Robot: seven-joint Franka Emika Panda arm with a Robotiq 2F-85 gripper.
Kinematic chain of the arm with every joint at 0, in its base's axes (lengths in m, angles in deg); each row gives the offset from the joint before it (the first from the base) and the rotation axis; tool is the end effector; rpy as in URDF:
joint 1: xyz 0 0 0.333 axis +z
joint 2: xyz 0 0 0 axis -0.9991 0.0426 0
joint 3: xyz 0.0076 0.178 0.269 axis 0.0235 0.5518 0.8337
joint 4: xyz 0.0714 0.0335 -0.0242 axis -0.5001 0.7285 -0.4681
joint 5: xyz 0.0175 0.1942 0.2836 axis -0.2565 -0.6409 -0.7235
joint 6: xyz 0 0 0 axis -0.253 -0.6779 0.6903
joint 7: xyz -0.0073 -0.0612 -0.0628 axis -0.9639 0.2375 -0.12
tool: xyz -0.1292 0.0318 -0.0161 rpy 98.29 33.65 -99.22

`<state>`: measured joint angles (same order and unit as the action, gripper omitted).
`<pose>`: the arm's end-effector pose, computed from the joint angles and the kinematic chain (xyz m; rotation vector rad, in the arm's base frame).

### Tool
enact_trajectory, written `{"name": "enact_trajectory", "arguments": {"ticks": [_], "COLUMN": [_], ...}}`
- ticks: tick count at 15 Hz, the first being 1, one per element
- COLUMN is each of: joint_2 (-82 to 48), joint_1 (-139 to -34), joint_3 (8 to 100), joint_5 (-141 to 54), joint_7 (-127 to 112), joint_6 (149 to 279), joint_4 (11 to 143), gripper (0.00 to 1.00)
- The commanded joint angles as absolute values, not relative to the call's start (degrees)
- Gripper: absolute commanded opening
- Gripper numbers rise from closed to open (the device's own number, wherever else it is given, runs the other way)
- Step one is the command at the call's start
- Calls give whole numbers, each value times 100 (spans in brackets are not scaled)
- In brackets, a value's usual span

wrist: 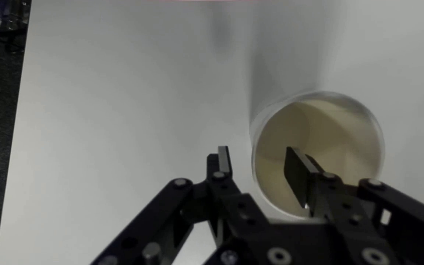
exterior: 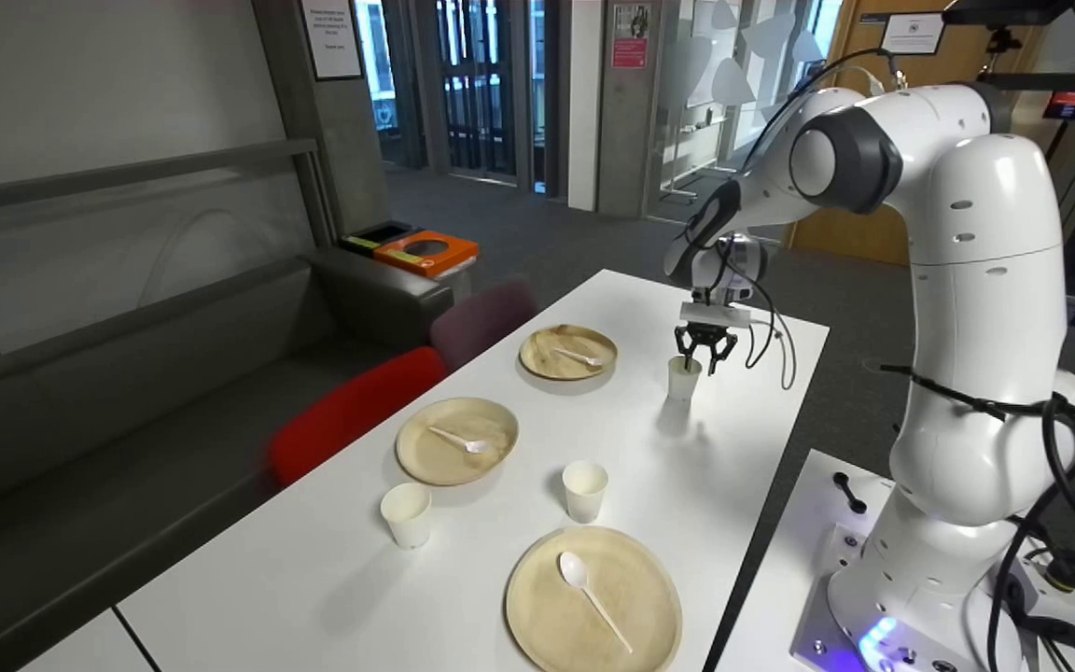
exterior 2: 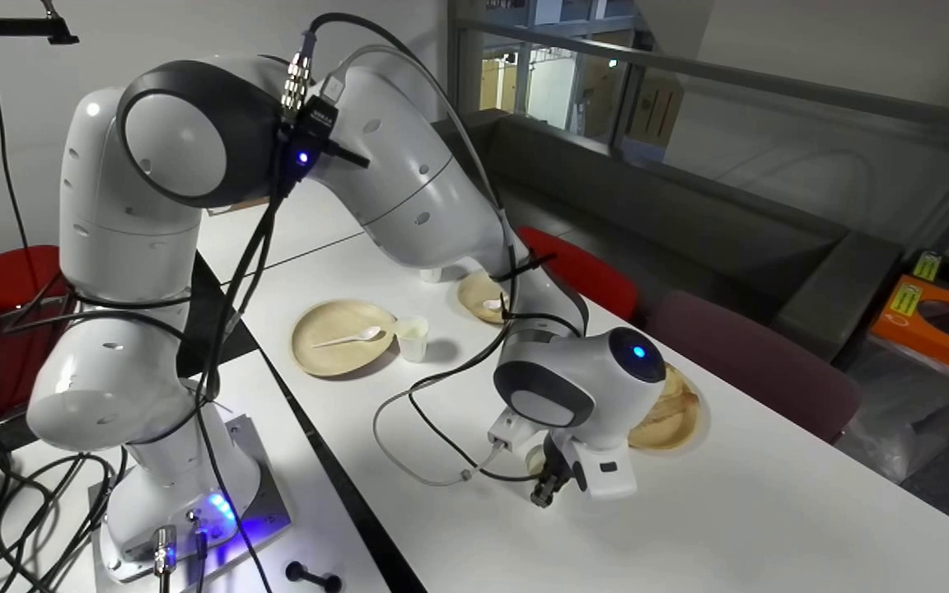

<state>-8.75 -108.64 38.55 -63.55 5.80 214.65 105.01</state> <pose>0.4125 -0.3386 0.2274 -2.4969 1.7604 0.1955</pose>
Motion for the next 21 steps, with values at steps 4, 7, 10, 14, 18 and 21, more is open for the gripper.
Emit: {"name": "enact_trajectory", "arguments": {"ticks": [4,7,10,14,18,21], "joint_2": [-1942,-2784,-3401,-3838,-3650,-3435], "joint_1": [-10854,-10682,-10269,-9657,-9134,-8943], "joint_3": [3939,4028,4261,4905,5501,5712], "joint_5": [-6365,-6178,-5636,-5198,-4484,-3609], "joint_7": [212,-209,-62,90,316,484], "joint_6": [20981,20467,19854,19651,20001,20345], "joint_4": [10858,11205,11463,11850,11964,12029], "gripper": [99,100,100,100,100,100]}}
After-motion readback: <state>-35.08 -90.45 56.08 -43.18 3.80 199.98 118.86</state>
